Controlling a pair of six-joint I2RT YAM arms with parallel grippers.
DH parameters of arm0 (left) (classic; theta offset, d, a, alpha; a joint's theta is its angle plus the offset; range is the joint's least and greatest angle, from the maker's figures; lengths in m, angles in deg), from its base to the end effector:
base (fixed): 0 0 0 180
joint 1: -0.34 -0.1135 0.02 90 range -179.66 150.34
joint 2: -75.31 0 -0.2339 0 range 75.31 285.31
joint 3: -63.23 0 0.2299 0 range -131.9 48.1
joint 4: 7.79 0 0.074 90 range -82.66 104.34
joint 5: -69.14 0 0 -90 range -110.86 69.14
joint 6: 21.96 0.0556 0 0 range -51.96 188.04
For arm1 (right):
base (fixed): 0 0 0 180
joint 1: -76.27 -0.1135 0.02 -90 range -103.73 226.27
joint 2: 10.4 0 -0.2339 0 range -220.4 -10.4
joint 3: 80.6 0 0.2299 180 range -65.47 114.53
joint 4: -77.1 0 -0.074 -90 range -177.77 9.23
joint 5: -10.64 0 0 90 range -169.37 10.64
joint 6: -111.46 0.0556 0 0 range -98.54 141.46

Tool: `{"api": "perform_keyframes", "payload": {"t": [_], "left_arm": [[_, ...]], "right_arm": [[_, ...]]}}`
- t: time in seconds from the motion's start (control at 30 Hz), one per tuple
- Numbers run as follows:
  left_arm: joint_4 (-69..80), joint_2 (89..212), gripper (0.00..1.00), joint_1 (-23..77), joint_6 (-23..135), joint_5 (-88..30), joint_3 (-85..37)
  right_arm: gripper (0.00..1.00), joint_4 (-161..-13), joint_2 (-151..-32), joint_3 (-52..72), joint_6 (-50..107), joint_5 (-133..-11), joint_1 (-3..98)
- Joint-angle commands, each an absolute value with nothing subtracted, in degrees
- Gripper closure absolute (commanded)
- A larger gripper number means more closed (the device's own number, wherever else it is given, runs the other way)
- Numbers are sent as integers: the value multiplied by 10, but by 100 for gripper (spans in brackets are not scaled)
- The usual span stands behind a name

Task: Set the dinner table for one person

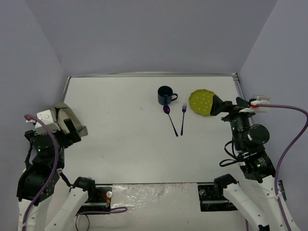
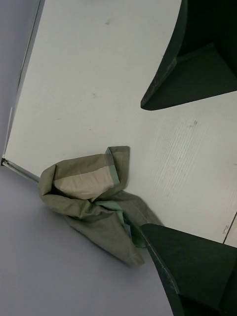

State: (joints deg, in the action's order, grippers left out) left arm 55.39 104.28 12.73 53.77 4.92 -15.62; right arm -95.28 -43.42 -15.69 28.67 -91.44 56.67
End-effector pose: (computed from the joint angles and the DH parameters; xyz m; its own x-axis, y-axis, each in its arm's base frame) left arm 0.0875 0.0055 0.3741 -0.1635 -0.1913 -0.9678 -0.2688 0.9525 -0.1429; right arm 0.1321 0.0347 0.4152 0.3655 0.2604 -0.8936 -0.1957 0.9601 0.1998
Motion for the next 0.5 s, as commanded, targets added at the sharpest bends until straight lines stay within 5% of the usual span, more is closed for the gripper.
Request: {"api": "perform_keyframes", "payload": {"t": [0.0,0.3,0.47], "left_arm": [[535,1081,3,129,485,75,-135],[469,1275,3,119,397,133,-134],[380,1421,3,14,345,61,-153]], "right_arm": [[0,-997,-443,-155,300,-885,562],[0,-978,-487,-168,396,-838,562],[0,-977,-514,-181,425,-781,563]]}}
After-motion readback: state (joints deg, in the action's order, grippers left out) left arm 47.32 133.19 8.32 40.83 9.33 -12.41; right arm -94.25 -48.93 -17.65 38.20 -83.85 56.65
